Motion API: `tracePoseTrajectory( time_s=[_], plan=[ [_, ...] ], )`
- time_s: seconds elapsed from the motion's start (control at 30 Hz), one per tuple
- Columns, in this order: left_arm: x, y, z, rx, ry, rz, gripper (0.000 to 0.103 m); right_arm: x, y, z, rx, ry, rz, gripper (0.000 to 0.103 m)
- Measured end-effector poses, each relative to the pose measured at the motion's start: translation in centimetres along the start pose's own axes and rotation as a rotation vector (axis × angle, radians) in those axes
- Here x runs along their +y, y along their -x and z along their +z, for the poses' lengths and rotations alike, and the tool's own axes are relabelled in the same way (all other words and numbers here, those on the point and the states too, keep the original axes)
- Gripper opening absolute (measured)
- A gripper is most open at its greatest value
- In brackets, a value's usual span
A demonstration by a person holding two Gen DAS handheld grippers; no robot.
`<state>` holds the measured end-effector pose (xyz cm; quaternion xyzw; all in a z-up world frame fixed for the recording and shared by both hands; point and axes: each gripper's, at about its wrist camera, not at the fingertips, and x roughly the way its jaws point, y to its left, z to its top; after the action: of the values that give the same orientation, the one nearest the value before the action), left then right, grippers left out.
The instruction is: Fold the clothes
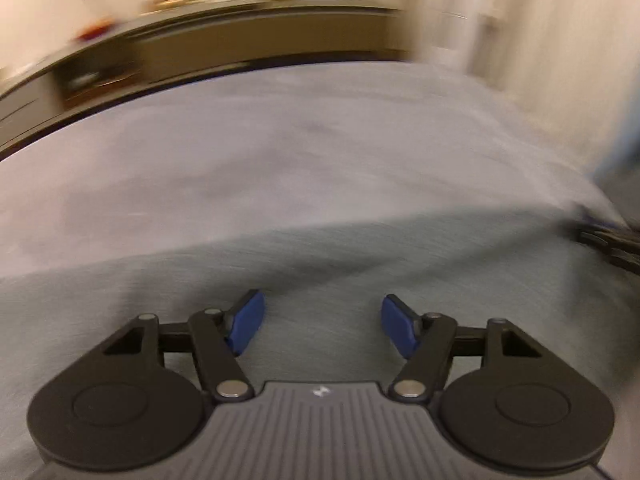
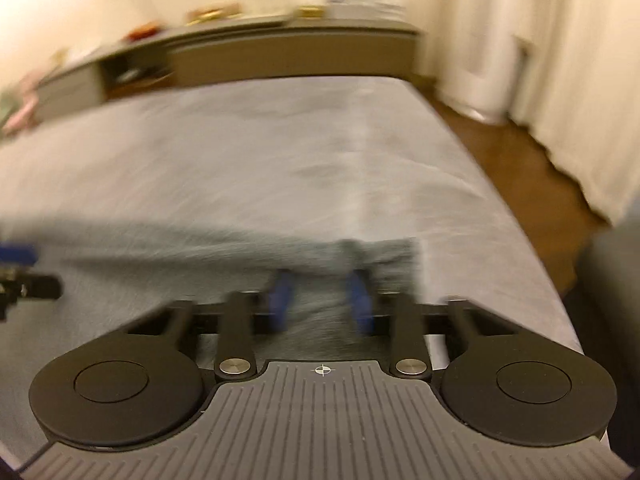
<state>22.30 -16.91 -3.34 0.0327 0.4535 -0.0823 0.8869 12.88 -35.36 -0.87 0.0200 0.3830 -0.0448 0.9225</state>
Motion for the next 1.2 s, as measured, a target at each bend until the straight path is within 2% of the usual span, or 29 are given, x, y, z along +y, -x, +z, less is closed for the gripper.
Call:
tracePoseTrajectory(
  time_s=[0.03,0.07,0.1,0.13,0.17,0.23,0.3,0.33,0.37,0.4,0.43,0.53,0.57,0.6,0.63,0.73,0.8,0.93,1.03,1.1,1.2],
  plan=[
    [0.9,-0.1,0.2,-0.007,0.058,-0.013,0.069,0.2,0.0,0.1,-0.002,0.004,-0.020,0.009],
    [1.5,0.1,0.2,-0.001,0.097,-0.076,0.071,0.3,0.1,0.3,-0.005,0.007,-0.038,0.010],
    [2.1,0.2,0.2,0.004,0.135,-0.140,0.073,1.0,0.5,0.3,-0.021,0.015,-0.030,0.019],
    [2.6,0.4,0.1,0.010,0.167,-0.200,0.075,1.9,1.1,0.4,-0.042,0.023,0.009,0.028],
    [2.6,0.4,-0.1,0.011,0.152,-0.234,0.079,2.7,1.5,0.4,-0.050,0.041,0.076,0.030],
    [2.4,0.4,-0.7,-0.019,0.084,-0.210,0.079,4.4,2.3,0.5,-0.065,0.076,0.208,0.038],
    [3.2,0.3,-0.7,-0.033,0.060,-0.131,0.077,5.6,0.6,0.0,-0.004,0.124,0.207,0.038],
    [4.0,0.4,-0.7,-0.031,0.068,-0.093,0.076,5.4,-0.4,-0.2,0.016,0.125,0.144,0.029],
    [4.8,0.5,-0.6,-0.022,0.084,-0.084,0.070,5.0,-0.6,0.0,0.000,0.115,0.102,0.026],
    [6.0,0.7,-0.3,-0.004,0.119,-0.069,0.070,4.6,-0.5,0.5,0.009,0.086,0.049,0.024],
    [7.1,0.9,0.0,0.013,0.153,-0.056,0.070,4.2,-0.3,1.0,0.018,0.058,-0.002,0.031],
    [10.0,1.9,-0.4,0.028,0.221,-0.060,0.072,5.3,1.2,1.6,-0.016,0.085,-0.024,0.033],
    [9.6,2.2,-0.7,0.030,0.204,-0.087,0.073,6.0,1.6,1.7,-0.017,0.079,0.050,0.033],
    [9.2,2.4,-0.9,0.033,0.186,-0.115,0.073,6.7,1.9,1.9,-0.017,0.073,0.123,0.040],
    [8.8,2.6,-1.1,0.035,0.169,-0.142,0.073,7.7,2.0,1.7,-0.002,0.090,0.157,0.044],
    [6.7,3.0,-1.4,0.036,0.101,-0.212,0.074,10.4,2.4,1.0,0.043,0.140,0.258,0.045],
    [4.8,2.4,-0.6,0.031,0.044,-0.196,0.074,11.0,2.6,0.3,0.056,0.155,0.246,0.045],
    [2.1,-0.4,1.2,0.063,-0.044,-0.156,0.074,9.2,2.7,-1.6,0.074,0.138,0.247,0.045],
    [-0.2,-2.0,1.7,0.046,-0.170,-0.064,0.090,8.7,3.1,-4.0,0.070,0.191,0.265,0.046],
    [-0.7,-2.9,2.6,0.038,-0.166,-0.069,0.095,8.9,3.7,-5.4,0.063,0.239,0.298,0.046],
    [-0.9,-3.4,3.5,0.035,-0.130,-0.058,0.090,9.4,4.8,-6.5,0.063,0.286,0.324,0.049]
  ],
)
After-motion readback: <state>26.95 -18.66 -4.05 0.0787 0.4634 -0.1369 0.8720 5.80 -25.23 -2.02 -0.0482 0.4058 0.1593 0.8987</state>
